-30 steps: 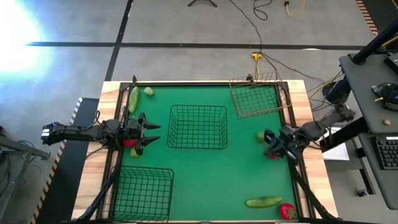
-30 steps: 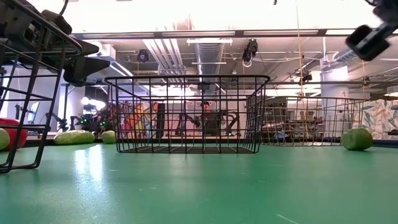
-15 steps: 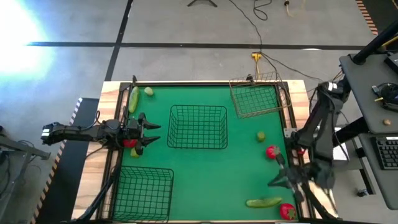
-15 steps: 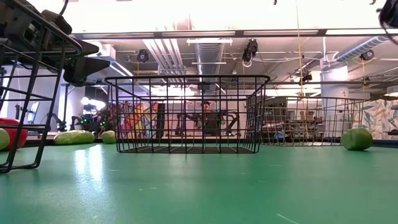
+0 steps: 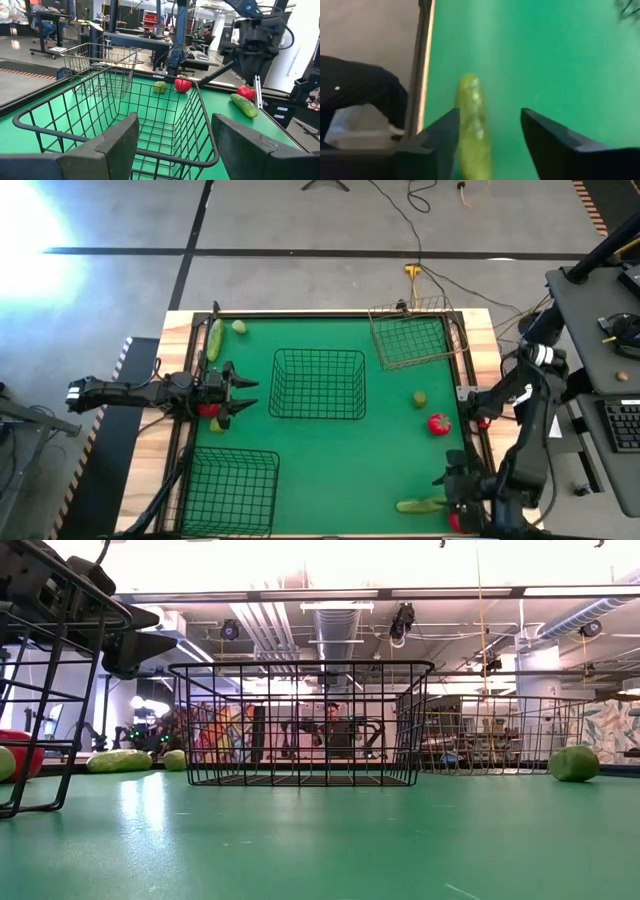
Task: Sort produce into baskets
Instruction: Put the bottom green cucumber into the gold wire basket
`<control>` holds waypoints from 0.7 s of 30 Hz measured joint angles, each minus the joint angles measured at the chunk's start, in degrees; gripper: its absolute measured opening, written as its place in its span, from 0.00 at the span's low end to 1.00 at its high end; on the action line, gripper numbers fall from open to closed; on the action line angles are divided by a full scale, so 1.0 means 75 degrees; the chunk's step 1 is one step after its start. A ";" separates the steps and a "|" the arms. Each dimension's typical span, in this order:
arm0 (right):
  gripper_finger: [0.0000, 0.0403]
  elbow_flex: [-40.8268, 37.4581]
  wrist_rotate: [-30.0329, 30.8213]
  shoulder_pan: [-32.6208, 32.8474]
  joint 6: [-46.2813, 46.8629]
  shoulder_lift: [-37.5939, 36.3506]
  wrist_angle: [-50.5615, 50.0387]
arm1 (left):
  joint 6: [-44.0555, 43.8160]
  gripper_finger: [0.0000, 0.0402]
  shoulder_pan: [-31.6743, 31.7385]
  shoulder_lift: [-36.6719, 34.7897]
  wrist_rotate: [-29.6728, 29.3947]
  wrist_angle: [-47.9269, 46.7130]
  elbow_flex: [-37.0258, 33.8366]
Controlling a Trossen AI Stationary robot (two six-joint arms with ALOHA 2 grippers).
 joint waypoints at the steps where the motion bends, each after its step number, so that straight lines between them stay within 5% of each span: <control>1: 0.58 0.0089 -0.0106 0.0000 0.0171 0.0183 -0.0025 | 0.0000 0.58 0.0000 0.0005 -0.0001 0.0005 -0.0001; 11: 0.85 0.0346 -0.2001 -0.0604 0.0780 0.1756 -0.0042 | 0.0001 0.58 -0.0001 0.0013 0.0000 0.0002 -0.0001; 17: 0.88 0.0343 -0.3415 -0.1192 -0.0069 0.2298 0.0200 | 0.0000 0.58 -0.0001 0.0013 0.0000 0.0001 -0.0001; 21: 0.85 0.0343 -0.3636 -0.1425 -0.0487 0.2519 0.0293 | 0.0001 0.58 -0.0001 0.0013 0.0000 0.0001 -0.0001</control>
